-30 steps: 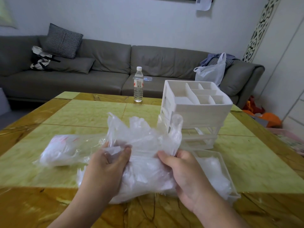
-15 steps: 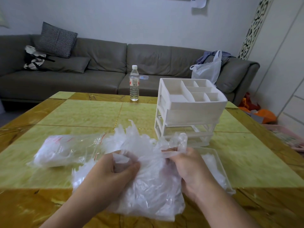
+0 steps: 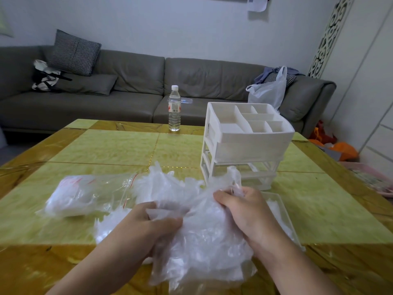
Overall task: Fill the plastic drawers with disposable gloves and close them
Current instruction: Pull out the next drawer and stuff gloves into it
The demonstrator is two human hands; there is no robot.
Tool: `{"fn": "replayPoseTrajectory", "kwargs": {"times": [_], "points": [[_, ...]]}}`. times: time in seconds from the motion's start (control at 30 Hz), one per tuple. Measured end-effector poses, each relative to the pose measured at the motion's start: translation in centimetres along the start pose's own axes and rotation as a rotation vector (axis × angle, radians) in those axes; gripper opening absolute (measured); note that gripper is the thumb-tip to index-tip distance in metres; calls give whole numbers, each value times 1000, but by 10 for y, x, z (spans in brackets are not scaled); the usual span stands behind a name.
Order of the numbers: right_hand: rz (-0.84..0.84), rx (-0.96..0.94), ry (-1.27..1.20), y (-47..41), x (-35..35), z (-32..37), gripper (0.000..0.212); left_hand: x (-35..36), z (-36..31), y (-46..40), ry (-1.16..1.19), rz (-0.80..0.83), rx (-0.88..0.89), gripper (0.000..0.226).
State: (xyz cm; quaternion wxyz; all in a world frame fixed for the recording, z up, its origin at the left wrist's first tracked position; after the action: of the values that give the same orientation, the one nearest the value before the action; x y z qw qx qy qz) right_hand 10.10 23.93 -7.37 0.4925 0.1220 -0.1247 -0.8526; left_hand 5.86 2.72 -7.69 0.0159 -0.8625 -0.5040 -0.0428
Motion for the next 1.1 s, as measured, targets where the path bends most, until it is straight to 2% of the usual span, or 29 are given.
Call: {"fn": "replayPoseTrajectory", "kwargs": {"times": [0.13,0.23,0.27,0.3,0.33,0.37,0.43,0.53,0.63,0.7,0.87,1.1], "points": [[10,49,34,1,1,-3,27,2,1,-1,7,21,13,28],[27,24,21,3,5,-1,28,6,8,-2,31,58,-37,43],[33,24,11,2,6,-2,27,10,7,0,35,62,-33,35],[42,31,-14,1,7,-2,25,8,8,-1,23,35,-12,24],[60,46,-59,0,8,-3,20,5,7,-2,-8,4,27,23],[92,65,-122,0,11,-2,15,1,6,-3,-46,-58,51,32],[192,126,-263,3,15,-3,26,-6,3,-6,-93,-155,104,34],[355,218,-351,10,20,-4,46,-21,1,-9,-5,-320,133,9],[450,218,-270,21,26,0,42,-24,-2,-8,61,-392,111,18],[457,182,-198,21,29,-2,37,-23,-5,-6,57,-397,121,16],[304,80,-80,18,24,-2,10,-30,-8,-5,-103,-429,160,11],[337,141,-63,25,33,-6,18,-25,-8,-5,-207,-424,180,10]]}}
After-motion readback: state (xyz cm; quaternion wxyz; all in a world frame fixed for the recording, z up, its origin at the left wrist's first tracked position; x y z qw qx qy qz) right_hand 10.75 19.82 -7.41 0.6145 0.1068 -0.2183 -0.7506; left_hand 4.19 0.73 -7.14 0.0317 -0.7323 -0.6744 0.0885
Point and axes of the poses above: each hand's wrist, its own y-axis away from the middle knuckle, its own x-axis out of the palm, z = x × y, the point moved 7 cm from there along -y, towards the middle knuckle, and after that the axes turned 11 degrees about x, right-handed, at the moved point
